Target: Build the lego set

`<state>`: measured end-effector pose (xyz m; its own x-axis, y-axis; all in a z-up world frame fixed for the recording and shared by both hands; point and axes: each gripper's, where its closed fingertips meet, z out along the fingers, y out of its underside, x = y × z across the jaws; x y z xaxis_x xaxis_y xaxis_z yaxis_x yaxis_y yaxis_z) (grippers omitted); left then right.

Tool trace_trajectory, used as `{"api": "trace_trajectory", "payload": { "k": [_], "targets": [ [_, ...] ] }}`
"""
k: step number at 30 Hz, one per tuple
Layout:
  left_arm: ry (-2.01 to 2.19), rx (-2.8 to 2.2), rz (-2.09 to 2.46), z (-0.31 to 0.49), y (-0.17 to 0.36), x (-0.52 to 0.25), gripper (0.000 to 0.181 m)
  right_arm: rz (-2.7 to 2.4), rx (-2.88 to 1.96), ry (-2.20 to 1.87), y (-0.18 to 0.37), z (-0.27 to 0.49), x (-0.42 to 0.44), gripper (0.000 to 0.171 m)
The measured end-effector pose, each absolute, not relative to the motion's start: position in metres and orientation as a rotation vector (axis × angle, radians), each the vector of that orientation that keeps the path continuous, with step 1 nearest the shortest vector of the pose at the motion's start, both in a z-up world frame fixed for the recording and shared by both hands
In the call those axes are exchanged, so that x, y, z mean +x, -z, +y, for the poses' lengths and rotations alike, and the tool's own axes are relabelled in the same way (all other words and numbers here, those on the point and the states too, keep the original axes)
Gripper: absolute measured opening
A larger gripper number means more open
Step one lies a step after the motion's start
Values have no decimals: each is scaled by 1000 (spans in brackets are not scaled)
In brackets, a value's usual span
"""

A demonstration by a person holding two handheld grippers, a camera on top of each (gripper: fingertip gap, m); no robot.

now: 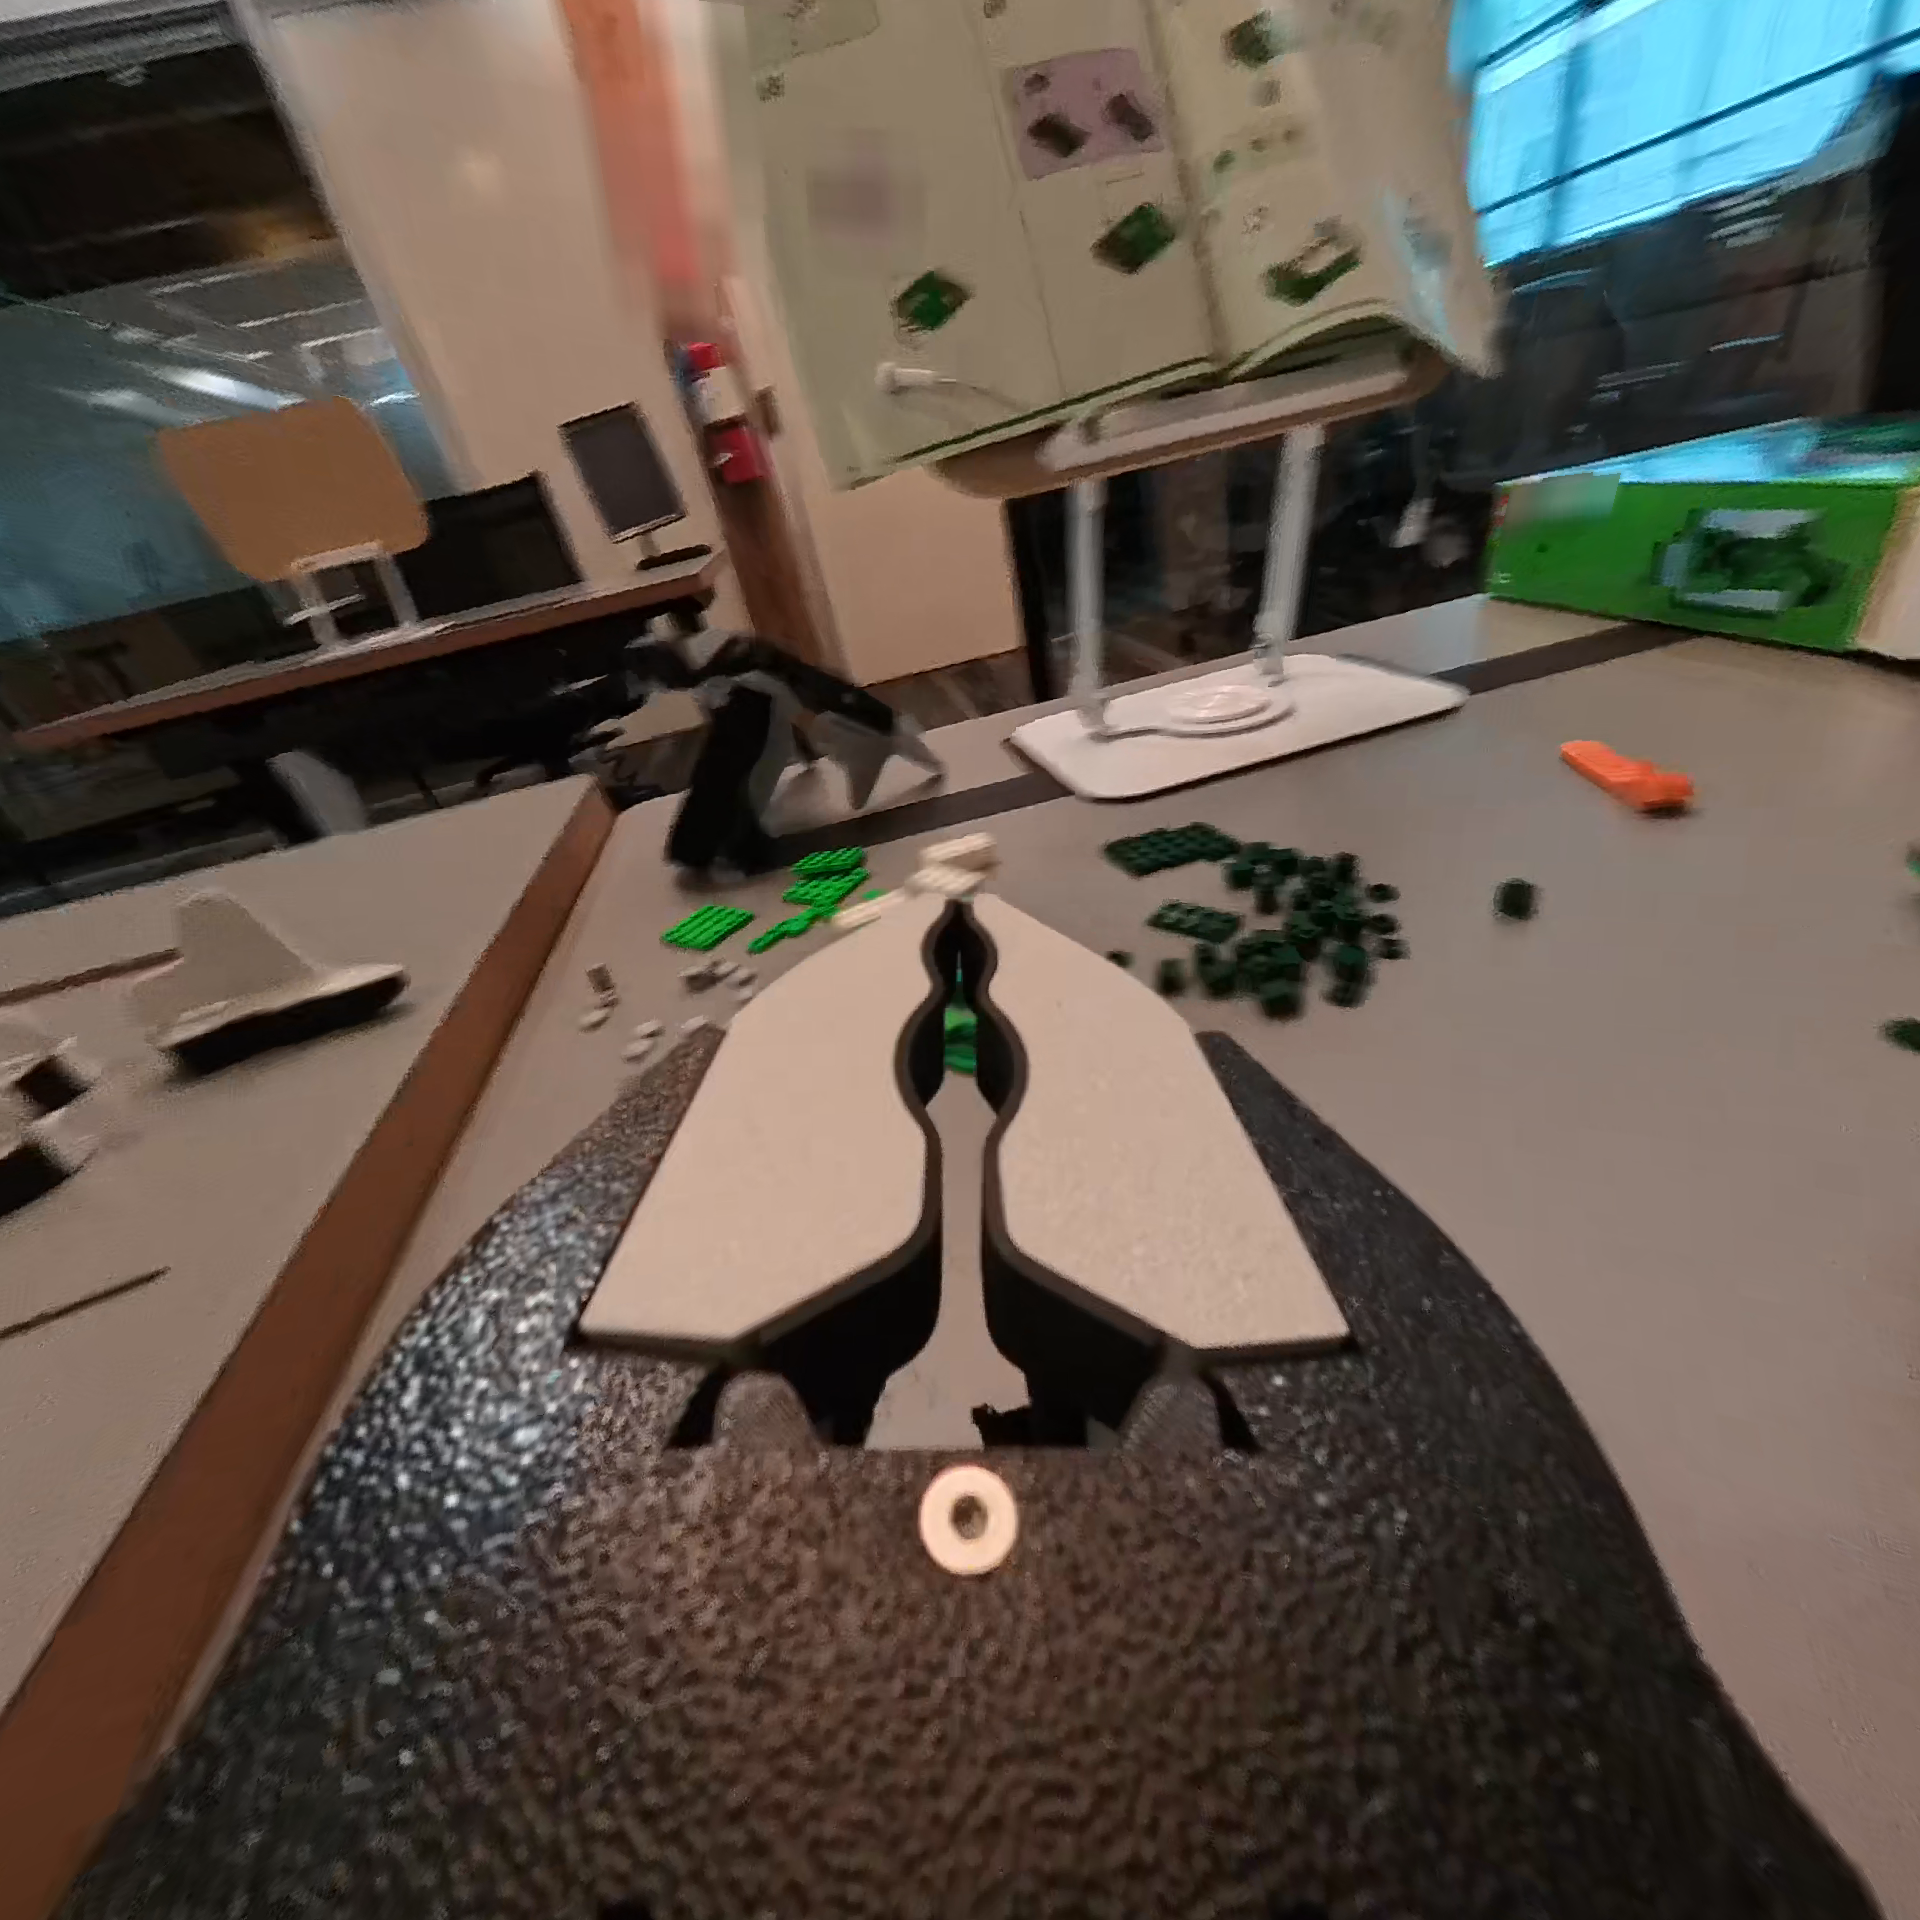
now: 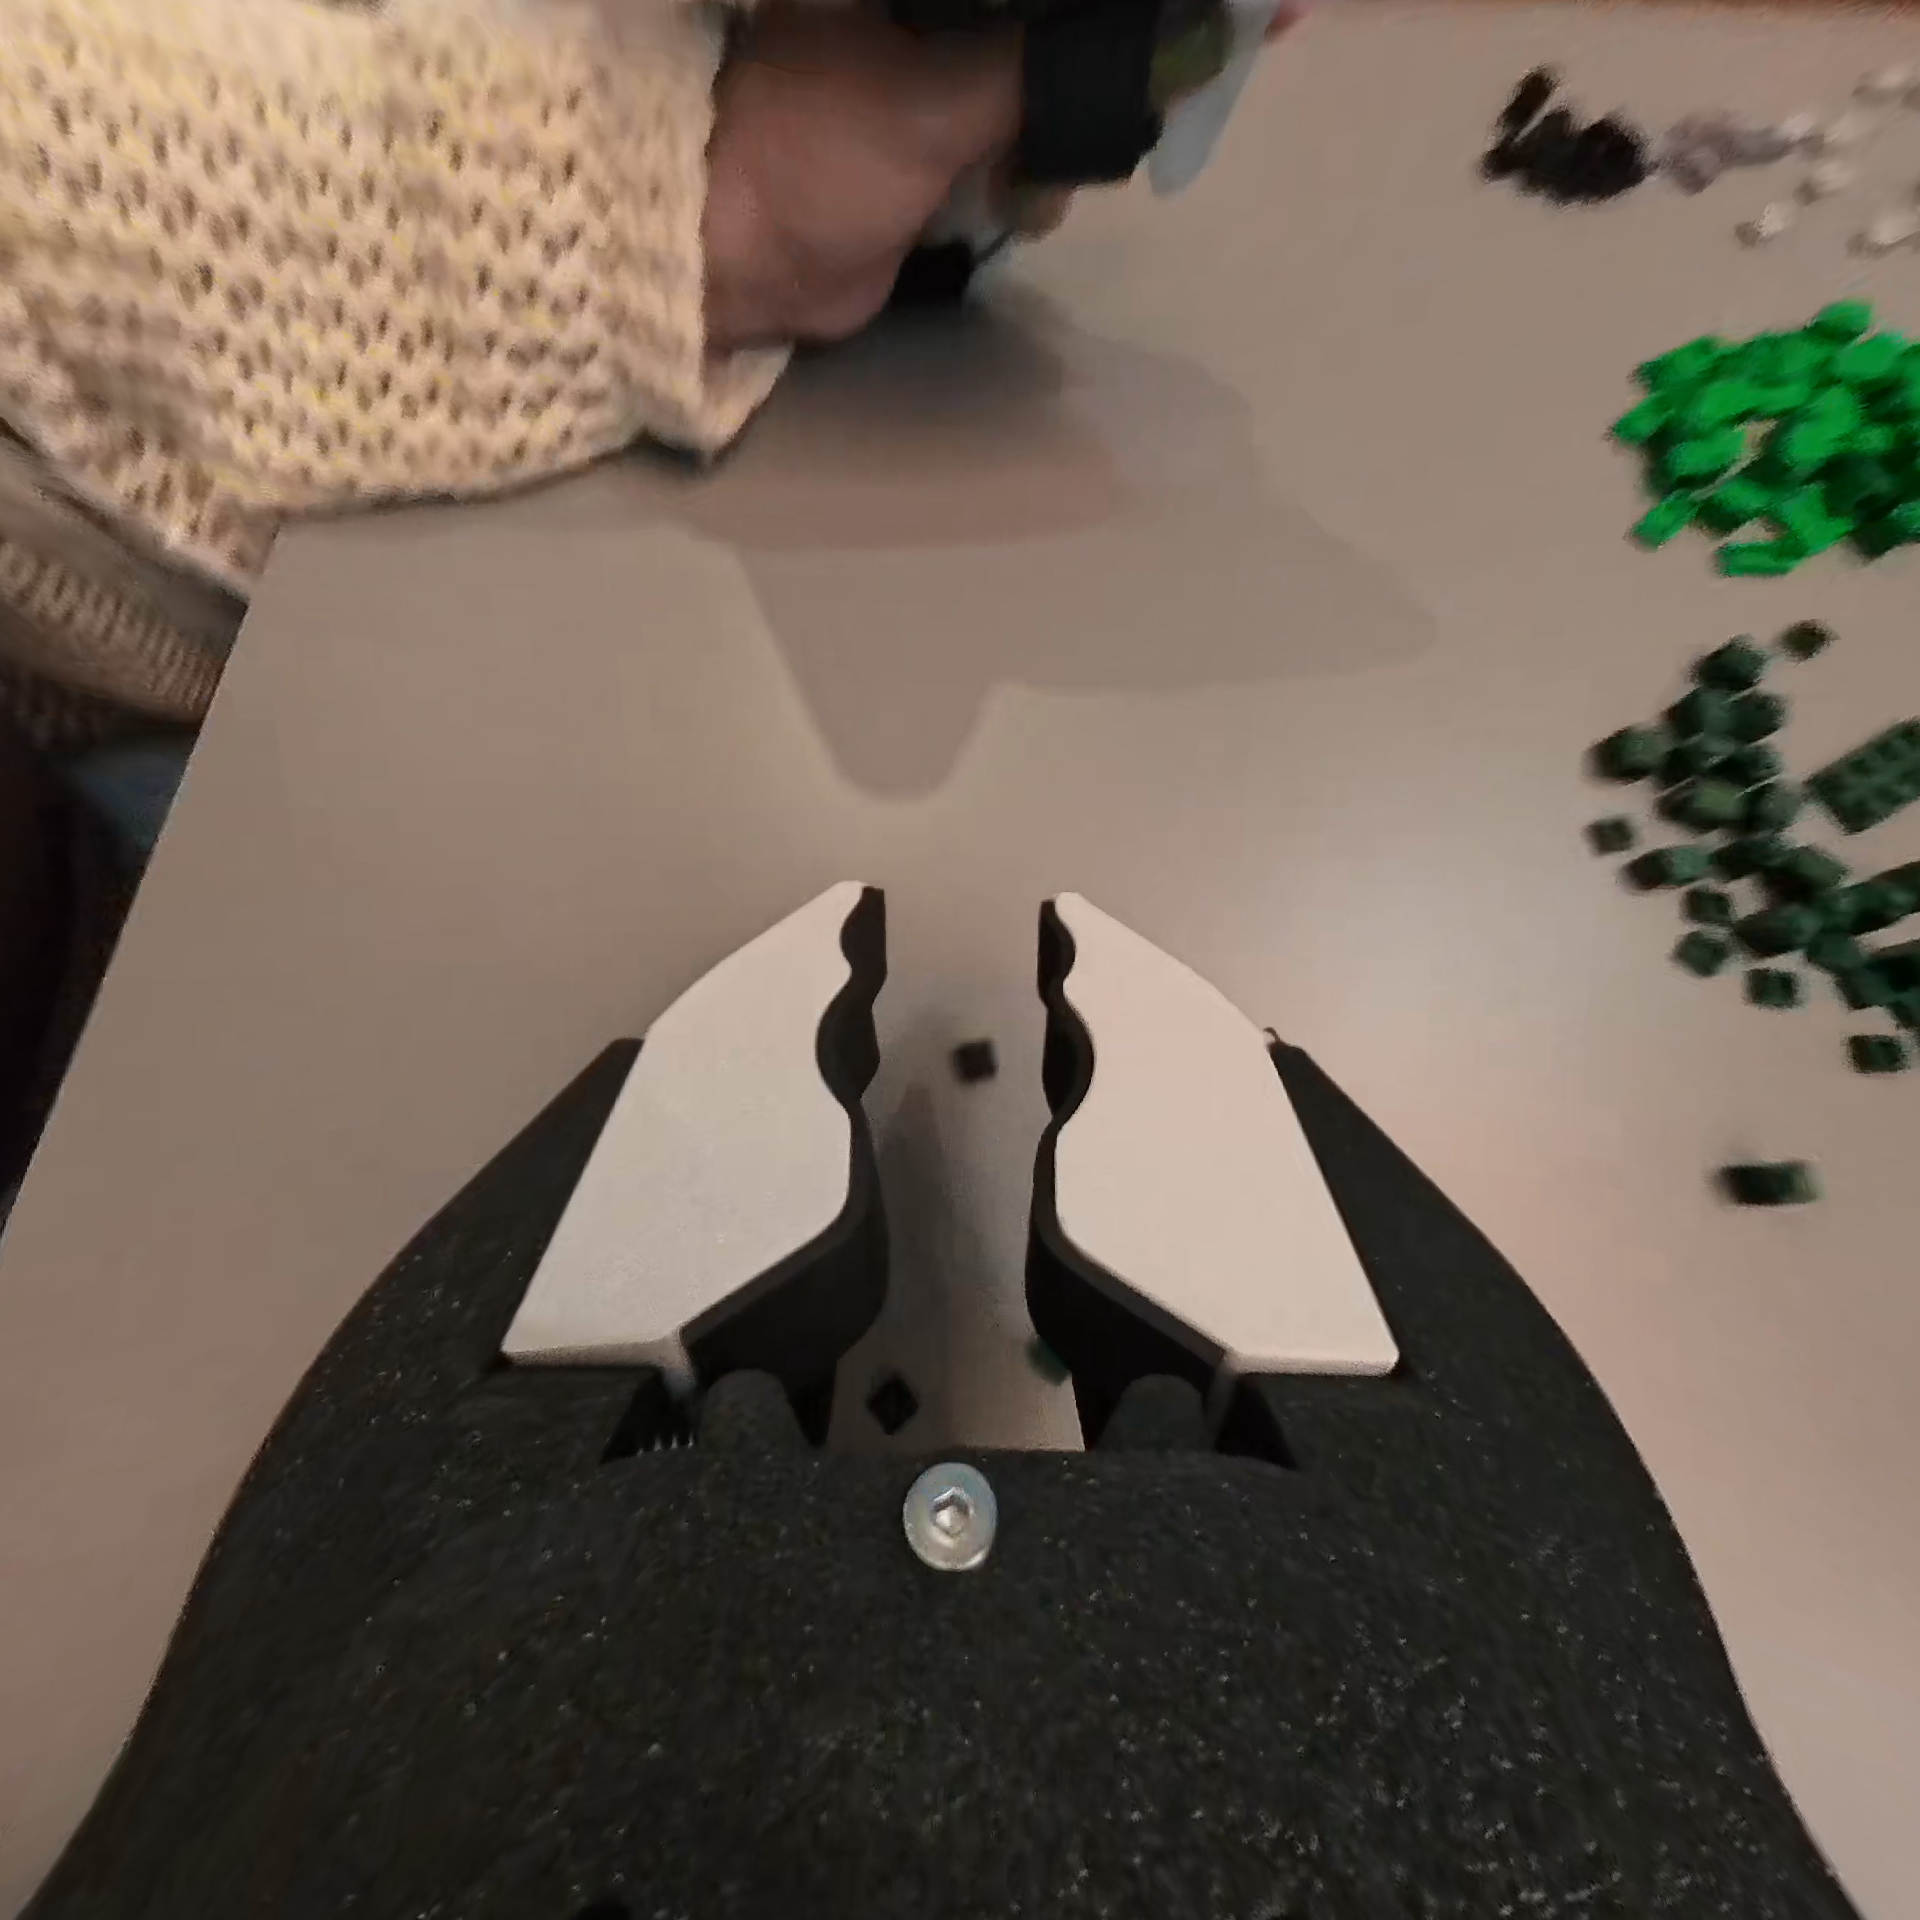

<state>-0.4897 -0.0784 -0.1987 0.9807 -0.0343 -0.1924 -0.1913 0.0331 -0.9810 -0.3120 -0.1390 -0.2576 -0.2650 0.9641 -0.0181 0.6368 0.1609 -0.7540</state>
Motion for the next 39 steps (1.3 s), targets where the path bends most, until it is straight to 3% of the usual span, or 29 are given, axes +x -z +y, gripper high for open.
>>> {"api": "trace_trajectory", "payload": {
  "k": [10, 16, 25, 39],
  "targets": [
    [-270, -1490, -167, -102, 189, -596, 0, -1844, -1422, -849, 231, -82, -457, 16],
    [-327, -1493, -172, -105, 193, -607, 0, -2059, -1452, -838, 261, -77, -533, 17],
    [-363, -1521, -164, -101, 195, -603, 0, -2044, -1533, -668, 297, -62, -567, 12],
    [-336, -1513, -154, -99, 191, -597, 0, -1989, -1578, -670, 298, -39, -581, 10]
  ]
}}
